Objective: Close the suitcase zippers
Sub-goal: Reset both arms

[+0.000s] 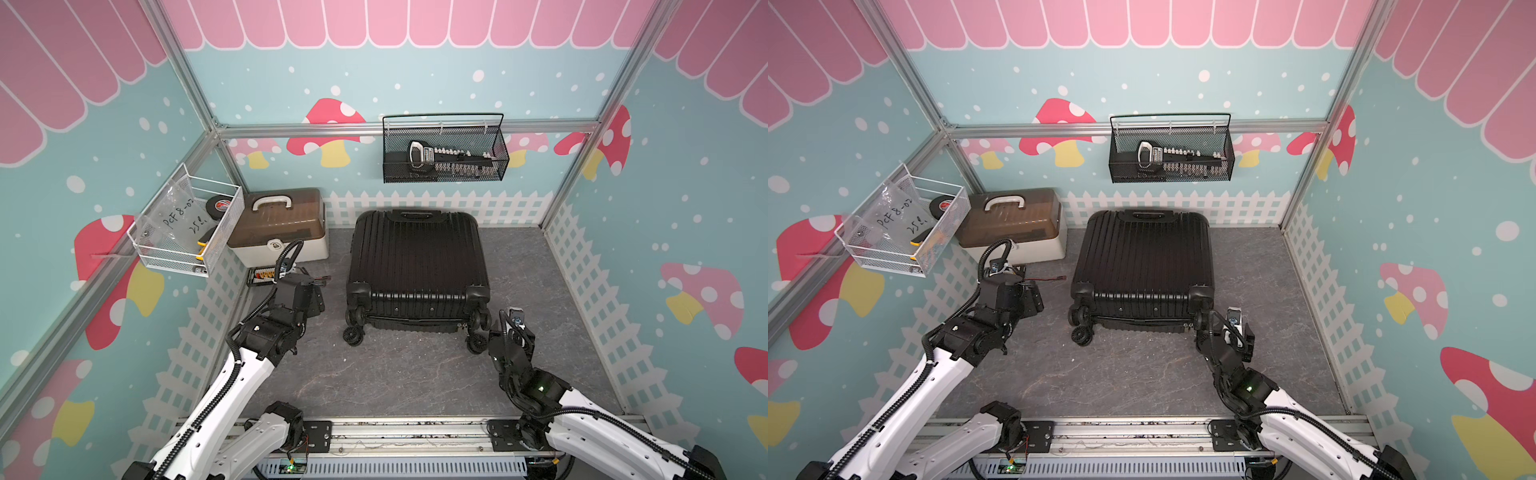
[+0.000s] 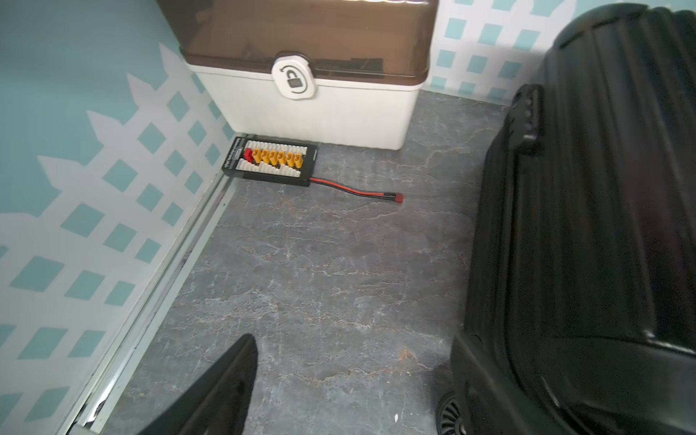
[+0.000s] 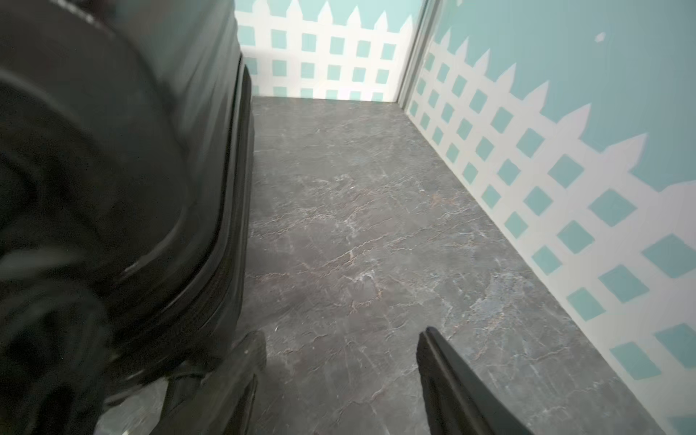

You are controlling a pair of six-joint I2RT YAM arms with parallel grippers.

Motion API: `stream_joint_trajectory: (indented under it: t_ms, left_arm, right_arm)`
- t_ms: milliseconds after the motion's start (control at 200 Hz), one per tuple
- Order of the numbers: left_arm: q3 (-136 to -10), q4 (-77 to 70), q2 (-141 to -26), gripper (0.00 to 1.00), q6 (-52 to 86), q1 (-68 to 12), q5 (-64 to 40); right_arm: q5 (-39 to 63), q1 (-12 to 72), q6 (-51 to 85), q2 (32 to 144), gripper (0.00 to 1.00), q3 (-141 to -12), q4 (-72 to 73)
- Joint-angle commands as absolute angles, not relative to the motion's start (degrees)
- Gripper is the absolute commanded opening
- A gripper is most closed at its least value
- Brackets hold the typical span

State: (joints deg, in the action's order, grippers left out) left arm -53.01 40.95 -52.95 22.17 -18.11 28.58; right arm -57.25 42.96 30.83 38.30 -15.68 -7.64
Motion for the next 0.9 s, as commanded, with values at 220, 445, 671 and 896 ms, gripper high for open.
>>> stream_joint_trajectory:
  t_ms: [220,445,671,896]
  left_arm:
    - [-49.54,37.04,-53.59,0.82,26.1,-12.95,32.96]
    - [-45.5,29.21,-54.92,0.81,25.07,-11.74,40.3]
    - [-37.96,13.35,-58.22,0.81,19.45,-11.72,44.82]
    - [-33.94,-2.75,-66.71,0.81,6.49,-11.69,41.22]
  right_arm:
    - [-54.75,30.85,33.65,45.28,0.68,-24.78,-13.03]
    - [-42.17,16.72,25.74,50.27,0.72,-27.44,-7.63]
    - [-38.8,10.88,13.89,55.25,0.77,-25.38,6.68]
    - [-38.04,6.5,13.11,62.74,0.79,-24.98,13.24]
